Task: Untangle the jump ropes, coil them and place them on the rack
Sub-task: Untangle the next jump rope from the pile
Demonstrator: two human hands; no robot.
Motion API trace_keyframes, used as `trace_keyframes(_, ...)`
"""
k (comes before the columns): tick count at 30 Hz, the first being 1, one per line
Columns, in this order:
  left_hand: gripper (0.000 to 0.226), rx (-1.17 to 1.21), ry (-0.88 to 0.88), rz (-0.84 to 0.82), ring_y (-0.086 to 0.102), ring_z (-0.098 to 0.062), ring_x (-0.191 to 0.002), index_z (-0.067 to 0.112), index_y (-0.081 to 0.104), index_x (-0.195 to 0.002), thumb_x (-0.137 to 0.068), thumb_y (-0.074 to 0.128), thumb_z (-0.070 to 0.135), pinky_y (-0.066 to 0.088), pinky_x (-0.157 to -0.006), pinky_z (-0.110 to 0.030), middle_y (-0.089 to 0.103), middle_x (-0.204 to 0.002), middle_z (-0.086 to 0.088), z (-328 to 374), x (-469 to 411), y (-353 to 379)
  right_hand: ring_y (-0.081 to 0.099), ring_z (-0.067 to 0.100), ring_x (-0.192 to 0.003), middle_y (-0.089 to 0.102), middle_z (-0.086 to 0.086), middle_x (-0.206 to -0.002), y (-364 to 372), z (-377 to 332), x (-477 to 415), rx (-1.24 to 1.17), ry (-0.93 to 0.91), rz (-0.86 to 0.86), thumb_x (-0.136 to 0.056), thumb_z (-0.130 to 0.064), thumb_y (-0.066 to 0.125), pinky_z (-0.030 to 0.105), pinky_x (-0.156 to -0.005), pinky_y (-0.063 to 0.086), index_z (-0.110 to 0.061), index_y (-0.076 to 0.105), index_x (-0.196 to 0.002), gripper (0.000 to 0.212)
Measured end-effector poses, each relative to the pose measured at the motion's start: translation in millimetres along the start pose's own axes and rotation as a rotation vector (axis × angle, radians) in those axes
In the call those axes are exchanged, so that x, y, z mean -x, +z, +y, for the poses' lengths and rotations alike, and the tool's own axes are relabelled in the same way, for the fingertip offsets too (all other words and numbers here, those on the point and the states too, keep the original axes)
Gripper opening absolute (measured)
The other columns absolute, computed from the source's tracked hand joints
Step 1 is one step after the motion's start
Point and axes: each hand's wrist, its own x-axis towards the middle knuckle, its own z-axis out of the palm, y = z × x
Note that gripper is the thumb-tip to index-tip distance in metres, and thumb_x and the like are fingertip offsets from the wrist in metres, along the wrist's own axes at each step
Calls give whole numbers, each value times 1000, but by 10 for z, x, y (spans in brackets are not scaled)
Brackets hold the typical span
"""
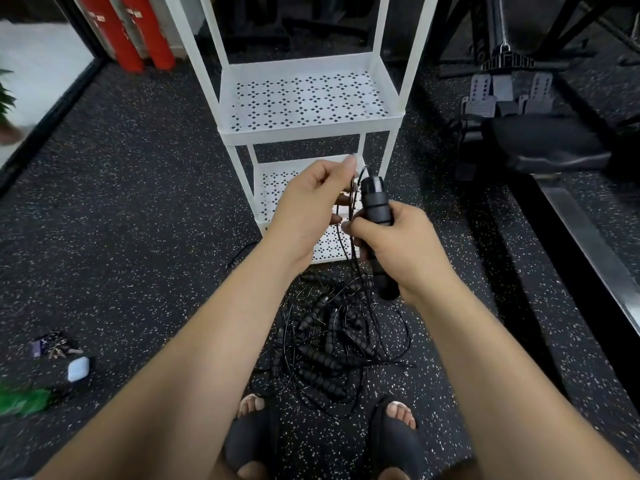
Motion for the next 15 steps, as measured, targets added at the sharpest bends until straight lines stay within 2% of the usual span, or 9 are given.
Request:
trace_keyframes(2,36,-26,-54,3,68,-17,-90,18,71,-105,-108,54,50,53,-80,-41,74,-99,2,-92,1,9,54,16,-55,64,6,-68,-58,-59,-5,-70,-1,5,-89,-5,79,29,-54,46,-13,66,-87,15)
trace_keyframes(5,31,-135,-139,-86,73,-21,-99,17,70,-104,-111,43,31,55,-87,-42,78,-102,-1,-366,70,60,55,16,-55,66,6,-68,-153,-130,-36,-146,6,22,-90,-4,78,28,-53,48,-10,66,-90,13)
trace_keyframes(8,26,-275,-214,-308,71,7,-82,19,72,-110,-109,47,11,51,-82,-29,80,-92,15,-630,228,183,53,17,-54,64,5,-67,-227,-190,-51,-213,21,22,-91,-6,76,29,-52,46,-12,65,-86,14)
trace_keyframes(9,25,-311,-225,-382,69,10,-79,19,73,-111,-107,52,7,50,-82,-27,80,-92,18,-707,260,235,53,16,-54,64,4,-67,-248,-205,-56,-225,18,28,-91,-7,77,29,-53,46,-12,65,-86,14)
trace_keyframes(10,23,-338,-235,-447,71,10,-85,18,74,-113,-105,57,5,50,-85,-25,81,-96,16,-769,283,289,53,16,-55,63,3,-67,-270,-227,-55,-234,11,43,-92,-7,77,29,-54,46,-12,65,-86,14)
trace_keyframes(12,26,-380,-248,-532,74,-2,-105,18,76,-113,-101,61,1,54,-101,-28,82,-108,9,-870,310,373,53,15,-56,63,3,-66,-313,-267,-64,-273,-9,80,-92,-6,76,30,-56,45,-11,65,-84,15)
trace_keyframes(15,25,-485,-258,-613,74,-9,-110,17,77,-112,-100,64,0,53,-105,-27,81,-111,6,-1013,316,460,53,15,-55,62,3,-67,-411,-314,-84,-381,-11,146,-92,-5,76,29,-53,46,-12,62,-83,18)
